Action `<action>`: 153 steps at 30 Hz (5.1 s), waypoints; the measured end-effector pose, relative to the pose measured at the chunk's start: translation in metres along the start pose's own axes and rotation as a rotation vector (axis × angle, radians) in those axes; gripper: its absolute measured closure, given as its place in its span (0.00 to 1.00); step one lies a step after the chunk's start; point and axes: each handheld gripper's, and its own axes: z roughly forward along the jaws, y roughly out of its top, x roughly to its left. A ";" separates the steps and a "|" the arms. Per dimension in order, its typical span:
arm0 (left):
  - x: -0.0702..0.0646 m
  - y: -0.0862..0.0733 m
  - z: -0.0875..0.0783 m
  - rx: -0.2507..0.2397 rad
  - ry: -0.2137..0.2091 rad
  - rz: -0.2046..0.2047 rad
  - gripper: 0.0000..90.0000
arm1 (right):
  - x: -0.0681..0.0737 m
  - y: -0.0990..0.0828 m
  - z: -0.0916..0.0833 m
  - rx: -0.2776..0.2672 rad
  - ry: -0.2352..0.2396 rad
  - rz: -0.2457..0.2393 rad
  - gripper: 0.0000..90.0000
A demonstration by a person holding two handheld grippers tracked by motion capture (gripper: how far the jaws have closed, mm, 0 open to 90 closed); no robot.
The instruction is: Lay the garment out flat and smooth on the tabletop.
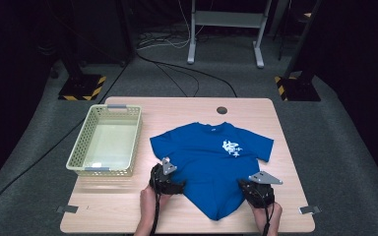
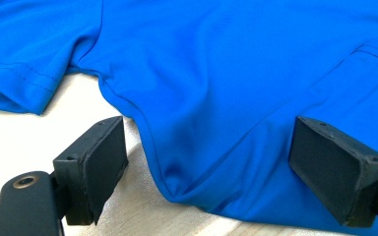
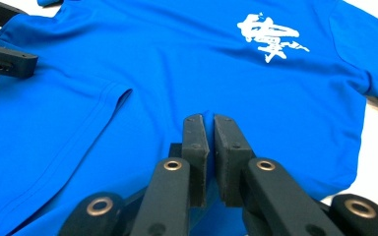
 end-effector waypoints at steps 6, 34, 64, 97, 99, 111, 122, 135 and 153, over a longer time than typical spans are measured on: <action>0.000 0.000 0.000 0.000 -0.002 0.001 0.16 | 0.001 -0.004 0.000 -0.010 -0.005 0.002 0.94; 0.001 0.000 0.000 0.000 -0.002 0.003 0.17 | -0.009 -0.014 -0.020 -0.037 -0.024 0.041 0.94; 0.000 0.000 0.000 0.000 -0.002 0.003 0.17 | -0.015 -0.054 -0.064 0.035 -0.088 0.074 0.86; -0.003 0.000 0.000 -0.009 0.023 0.033 0.16 | -0.089 -0.029 0.020 0.065 -0.101 0.072 0.03; -0.005 0.000 -0.001 -0.016 0.026 0.043 0.16 | -0.090 -0.027 0.023 0.091 -0.103 0.063 0.02; -0.009 0.003 -0.007 -0.051 0.016 0.052 0.15 | -0.094 -0.025 0.028 0.111 -0.092 0.053 0.00; -0.035 0.035 -0.002 -0.086 -0.085 0.035 0.20 | -0.094 -0.025 0.028 0.110 -0.091 0.052 0.00; -0.085 0.056 0.037 0.019 -0.100 0.078 0.42 | -0.095 -0.024 0.028 0.107 -0.088 0.054 0.00; -0.088 0.042 0.031 0.003 -0.123 0.094 0.91 | -0.095 -0.024 0.028 0.102 -0.087 0.055 0.02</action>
